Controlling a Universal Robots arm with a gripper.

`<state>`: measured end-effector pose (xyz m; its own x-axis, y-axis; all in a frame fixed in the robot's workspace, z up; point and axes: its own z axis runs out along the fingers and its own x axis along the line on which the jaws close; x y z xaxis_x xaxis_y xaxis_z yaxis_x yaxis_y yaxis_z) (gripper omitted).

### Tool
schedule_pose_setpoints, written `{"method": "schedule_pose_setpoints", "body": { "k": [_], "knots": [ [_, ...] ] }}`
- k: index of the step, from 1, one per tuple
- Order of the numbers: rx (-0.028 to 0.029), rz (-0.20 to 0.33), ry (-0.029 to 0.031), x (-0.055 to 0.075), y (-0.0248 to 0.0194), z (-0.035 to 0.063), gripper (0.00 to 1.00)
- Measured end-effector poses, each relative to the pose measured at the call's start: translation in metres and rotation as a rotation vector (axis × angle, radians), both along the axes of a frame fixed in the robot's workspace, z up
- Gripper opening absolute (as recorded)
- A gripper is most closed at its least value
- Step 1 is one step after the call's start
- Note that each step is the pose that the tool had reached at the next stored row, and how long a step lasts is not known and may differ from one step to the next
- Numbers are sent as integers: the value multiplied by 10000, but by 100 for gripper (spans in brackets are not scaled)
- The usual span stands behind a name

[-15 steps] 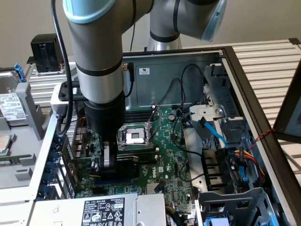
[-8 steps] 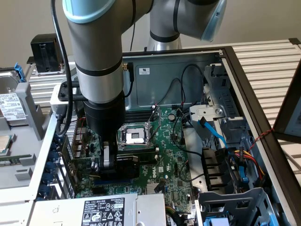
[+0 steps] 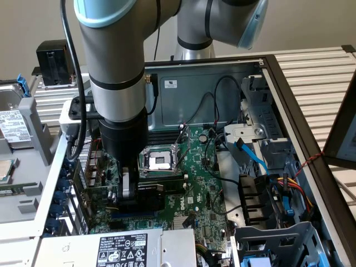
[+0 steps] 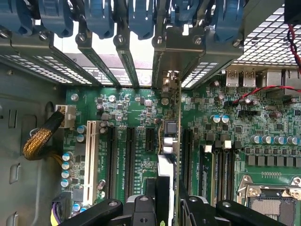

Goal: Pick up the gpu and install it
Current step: 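Insert the gpu into the slot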

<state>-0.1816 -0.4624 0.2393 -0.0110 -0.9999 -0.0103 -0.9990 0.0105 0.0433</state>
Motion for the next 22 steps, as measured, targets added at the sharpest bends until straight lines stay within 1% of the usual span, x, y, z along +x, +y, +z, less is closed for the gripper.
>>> {"method": "schedule_pose_setpoints", "body": {
  "k": [22],
  "knots": [
    [0,77,-1,-14,-3,-8,27]
  ]
}}
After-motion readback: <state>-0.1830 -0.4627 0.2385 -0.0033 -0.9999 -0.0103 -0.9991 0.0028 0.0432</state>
